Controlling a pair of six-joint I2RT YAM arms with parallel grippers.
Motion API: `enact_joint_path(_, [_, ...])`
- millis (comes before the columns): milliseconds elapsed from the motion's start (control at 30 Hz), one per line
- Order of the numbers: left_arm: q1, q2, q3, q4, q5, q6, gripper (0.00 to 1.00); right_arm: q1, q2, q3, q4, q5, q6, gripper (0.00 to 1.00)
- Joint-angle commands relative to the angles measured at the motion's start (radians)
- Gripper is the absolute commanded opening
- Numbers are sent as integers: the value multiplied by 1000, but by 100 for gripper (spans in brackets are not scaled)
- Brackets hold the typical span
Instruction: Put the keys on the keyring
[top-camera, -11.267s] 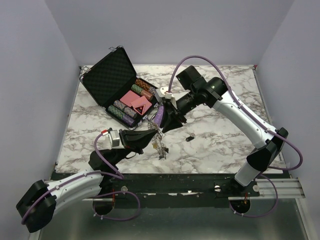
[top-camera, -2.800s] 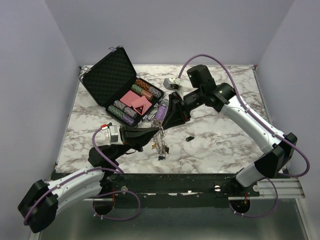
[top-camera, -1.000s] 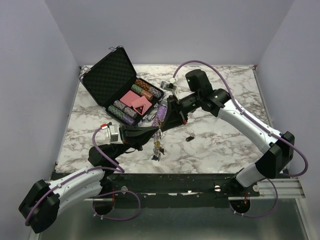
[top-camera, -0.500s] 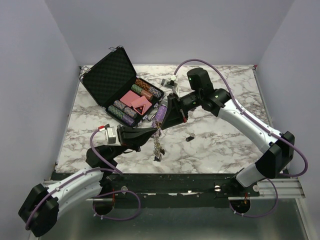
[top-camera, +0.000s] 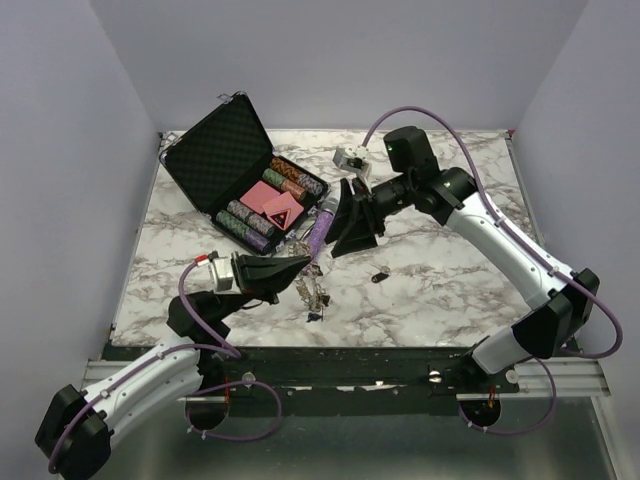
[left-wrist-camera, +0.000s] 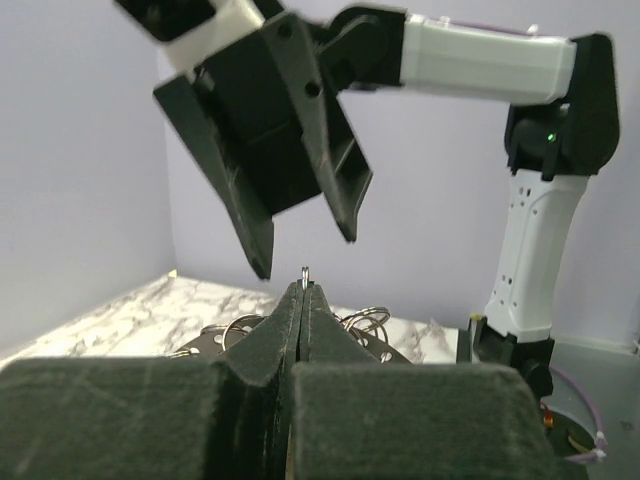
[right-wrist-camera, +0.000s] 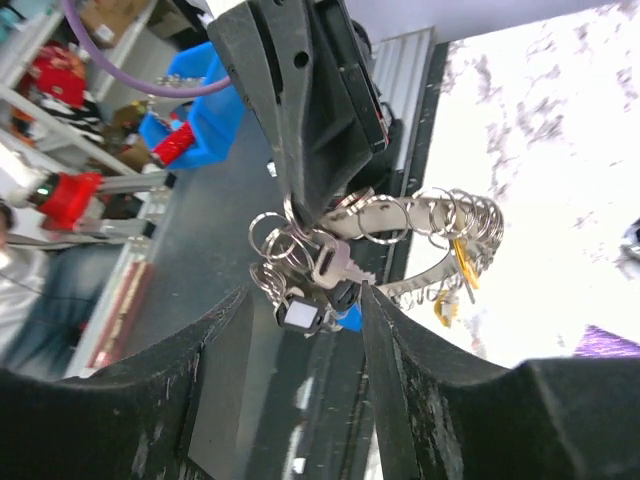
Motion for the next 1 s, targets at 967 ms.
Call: enact_joint_path(967, [-13, 614, 712, -714, 165, -192, 0, -448, -260, -96, -36, 733, -193, 79])
